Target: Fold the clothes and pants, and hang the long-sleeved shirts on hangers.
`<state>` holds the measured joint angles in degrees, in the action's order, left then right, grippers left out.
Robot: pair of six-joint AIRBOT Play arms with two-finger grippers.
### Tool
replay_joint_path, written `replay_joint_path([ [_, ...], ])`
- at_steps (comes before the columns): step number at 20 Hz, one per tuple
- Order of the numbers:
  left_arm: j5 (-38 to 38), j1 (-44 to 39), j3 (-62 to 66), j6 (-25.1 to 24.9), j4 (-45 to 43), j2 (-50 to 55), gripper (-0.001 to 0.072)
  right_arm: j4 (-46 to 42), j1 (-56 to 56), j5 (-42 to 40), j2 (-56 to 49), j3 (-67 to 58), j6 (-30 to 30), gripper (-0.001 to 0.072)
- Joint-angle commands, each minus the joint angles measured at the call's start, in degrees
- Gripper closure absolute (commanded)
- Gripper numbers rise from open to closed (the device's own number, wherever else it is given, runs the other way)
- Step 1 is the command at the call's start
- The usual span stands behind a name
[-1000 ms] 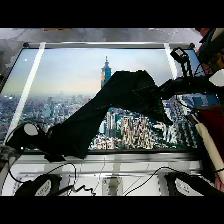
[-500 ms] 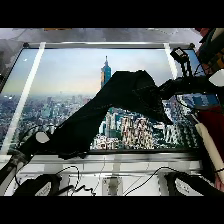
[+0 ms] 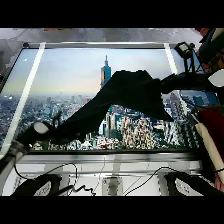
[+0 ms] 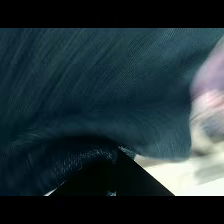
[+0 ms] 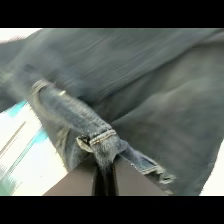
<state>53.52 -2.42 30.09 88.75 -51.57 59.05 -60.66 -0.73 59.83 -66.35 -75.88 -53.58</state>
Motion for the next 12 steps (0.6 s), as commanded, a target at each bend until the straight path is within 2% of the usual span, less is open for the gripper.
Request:
replay_joint_path([
  [1,-0.66,10.62,14.56,-0.35,-2.51,0.35,0.0668,-8.04,0.04,-14.78,0.04,-0.26,-12.48,0.0680],
  [3,-1.11,18.56,26.34,0.24,-4.92,1.57,0.0669,-11.28,0.04,-20.26,0.02,-0.31,-14.64,0.0680],
  [6,-4.35,28.06,43.91,4.46,-5.22,5.79,0.0669,-17.79,-0.02,-27.06,-0.26,-1.84,-18.16,0.0681],
  [9,-6.45,32.17,58.34,5.33,-5.25,10.56,0.0669,-21.16,-2.54,-27.43,-2.01,-8.50,-21.57,0.0681],
  [12,-8.85,34.10,66.12,5.35,-6.56,13.60,0.0668,-21.18,-8.07,-23.71,-2.99,-15.19,-28.72,0.0681],
])
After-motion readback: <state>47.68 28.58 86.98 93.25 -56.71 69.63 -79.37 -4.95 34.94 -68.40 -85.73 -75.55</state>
